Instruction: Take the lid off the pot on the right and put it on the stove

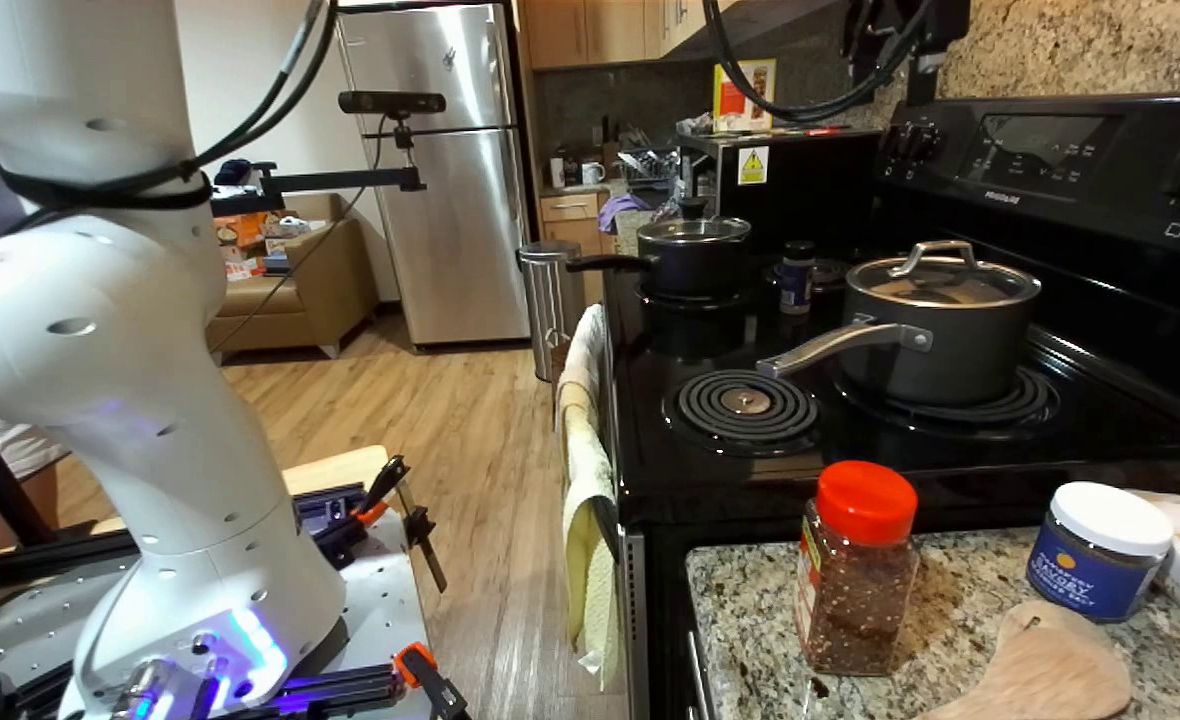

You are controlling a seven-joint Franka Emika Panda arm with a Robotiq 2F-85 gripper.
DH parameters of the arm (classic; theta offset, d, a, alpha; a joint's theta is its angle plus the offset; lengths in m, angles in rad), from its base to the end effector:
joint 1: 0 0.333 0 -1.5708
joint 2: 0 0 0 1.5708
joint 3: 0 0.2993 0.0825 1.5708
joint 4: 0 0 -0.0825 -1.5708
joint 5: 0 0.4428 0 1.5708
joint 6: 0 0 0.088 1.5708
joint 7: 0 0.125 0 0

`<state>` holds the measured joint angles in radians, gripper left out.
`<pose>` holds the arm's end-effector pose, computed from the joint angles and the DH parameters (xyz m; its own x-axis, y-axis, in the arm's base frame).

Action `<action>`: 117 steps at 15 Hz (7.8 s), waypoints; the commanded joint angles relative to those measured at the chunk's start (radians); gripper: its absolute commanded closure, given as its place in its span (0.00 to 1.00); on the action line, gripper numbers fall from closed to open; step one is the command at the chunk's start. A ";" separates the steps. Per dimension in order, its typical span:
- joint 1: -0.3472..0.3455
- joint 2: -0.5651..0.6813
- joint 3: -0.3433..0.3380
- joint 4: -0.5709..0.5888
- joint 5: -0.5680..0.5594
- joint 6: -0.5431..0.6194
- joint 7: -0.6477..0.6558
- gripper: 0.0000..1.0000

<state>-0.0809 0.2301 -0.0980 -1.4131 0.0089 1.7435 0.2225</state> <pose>0.6862 -0.1166 0.5410 0.9166 -0.3867 0.1017 -0.3879 -0.9217 -0.0092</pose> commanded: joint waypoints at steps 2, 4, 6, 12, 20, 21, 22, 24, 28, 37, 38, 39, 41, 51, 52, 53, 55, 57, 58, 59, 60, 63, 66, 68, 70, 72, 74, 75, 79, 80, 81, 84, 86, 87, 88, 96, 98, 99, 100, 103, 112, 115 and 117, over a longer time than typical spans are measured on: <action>-0.019 0.122 0.001 0.186 0.028 -0.131 -0.025 0.00; -0.025 0.152 0.003 0.235 0.029 -0.163 -0.040 0.00; -0.035 0.176 0.011 0.275 0.051 -0.183 -0.072 0.00; -0.013 0.145 0.004 0.192 0.024 -0.079 -0.058 0.00; -0.052 0.117 0.014 -0.160 0.135 0.278 -0.118 0.00; -0.054 0.112 0.010 -0.204 0.145 0.317 -0.111 0.00; -0.060 0.112 0.012 -0.233 0.166 0.350 -0.119 0.00; -0.071 0.102 0.017 -0.293 0.217 0.442 -0.123 0.00; -0.075 0.070 0.023 -0.375 0.272 0.567 -0.155 0.00; -0.019 0.007 -0.008 -0.371 0.123 0.548 -0.064 0.00; -0.010 0.007 -0.010 -0.360 0.095 0.545 -0.045 0.00; -0.002 0.010 -0.012 -0.347 0.063 0.543 -0.033 0.00; 0.014 0.029 -0.012 -0.320 0.007 0.542 -0.003 0.00; 0.032 0.095 -0.012 -0.201 -0.009 0.361 0.152 0.00; 0.032 0.099 -0.011 -0.193 -0.005 0.337 0.159 0.00; 0.030 0.102 -0.008 -0.184 0.010 0.310 0.157 0.00; 0.031 0.107 -0.007 -0.176 0.018 0.310 0.163 0.00; 0.030 0.111 -0.006 -0.175 0.021 0.346 0.154 0.00; 0.030 0.112 -0.007 -0.172 0.019 0.341 0.157 0.00; 0.031 0.113 -0.008 -0.170 0.016 0.345 0.162 0.00; 0.034 0.113 -0.012 -0.168 0.008 0.345 0.173 0.00; 0.038 0.117 -0.017 -0.161 -0.011 0.345 0.182 0.00; 0.032 0.105 -0.013 -0.180 -0.003 0.344 0.156 0.00; 0.033 0.107 -0.013 -0.178 -0.003 0.345 0.156 0.00; 0.013 0.097 -0.024 -0.168 -0.012 0.317 0.118 0.00; 0.015 0.126 -0.032 -0.180 -0.013 0.371 0.135 0.00; 0.005 0.138 -0.038 -0.175 -0.002 0.368 0.126 0.00; 0.004 0.145 -0.039 -0.176 -0.004 0.371 0.124 0.00; 0.009 0.162 -0.026 -0.204 0.001 0.471 0.069 0.00; 0.012 0.165 -0.022 -0.214 -0.002 0.498 0.059 0.00; 0.014 0.170 -0.021 -0.214 -0.004 0.511 0.049 0.00; 0.021 0.177 -0.022 -0.223 -0.017 0.552 0.049 0.32; 0.019 0.175 -0.021 -0.223 -0.013 0.559 0.049 0.44; 0.020 0.174 -0.021 -0.224 -0.011 0.561 0.051 0.52; 0.020 0.172 -0.019 -0.224 -0.009 0.561 0.051 0.58; 0.021 0.159 -0.017 -0.226 -0.004 0.573 0.065 0.99; 0.022 0.156 -0.016 -0.226 -0.004 0.574 0.065 0.97; 0.022 0.156 -0.017 -0.227 -0.005 0.575 0.066 0.97; 0.021 0.156 -0.016 -0.228 -0.004 0.575 0.064 0.97; -0.001 0.110 -0.012 -0.238 0.021 0.522 0.014 0.97; -0.010 -0.081 0.027 -0.409 0.102 0.378 -0.254 0.97; 0.001 -0.126 0.042 -0.459 0.112 0.344 -0.315 0.97; 0.010 -0.154 0.054 -0.503 0.109 0.328 -0.349 0.97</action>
<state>-0.0733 0.1507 -0.0620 -1.8375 0.0938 2.0994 -0.0495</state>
